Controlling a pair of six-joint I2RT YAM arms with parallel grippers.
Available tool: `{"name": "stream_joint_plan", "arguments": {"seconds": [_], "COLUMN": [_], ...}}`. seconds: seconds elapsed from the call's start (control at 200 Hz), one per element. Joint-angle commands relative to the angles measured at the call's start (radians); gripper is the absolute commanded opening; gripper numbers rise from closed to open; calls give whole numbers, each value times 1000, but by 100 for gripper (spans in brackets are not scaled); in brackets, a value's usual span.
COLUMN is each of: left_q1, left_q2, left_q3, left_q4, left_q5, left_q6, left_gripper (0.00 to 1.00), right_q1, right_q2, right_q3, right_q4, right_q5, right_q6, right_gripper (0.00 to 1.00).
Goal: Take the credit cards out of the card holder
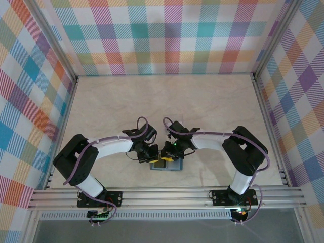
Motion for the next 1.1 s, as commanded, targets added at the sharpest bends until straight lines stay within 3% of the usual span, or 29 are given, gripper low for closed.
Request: {"name": "stream_joint_plan", "arguments": {"seconds": [0.0, 0.295, 0.615, 0.94, 1.095], "left_q1": [9, 8, 8, 9, 8], "left_q2": [-15, -43, -16, -13, -12], "left_q3": [-34, -43, -38, -34, -31], "left_q4": [-47, -50, -47, -48, -50], "left_q5": [-25, -27, -23, -23, -21], "left_q6": [5, -4, -2, -3, -1], "left_gripper": [6, 7, 6, 6, 6], "right_q1": [7, 7, 7, 6, 7], "right_q2": [10, -1, 13, 11, 16], "right_q3": [29, 36, -5, 34, 7], "right_q4": [-127, -132, 20, -125, -45], "right_q5": [78, 64, -27, 72, 15], "right_q6": [-45, -63, -52, -77, -77], "right_gripper": [24, 24, 23, 20, 19]}}
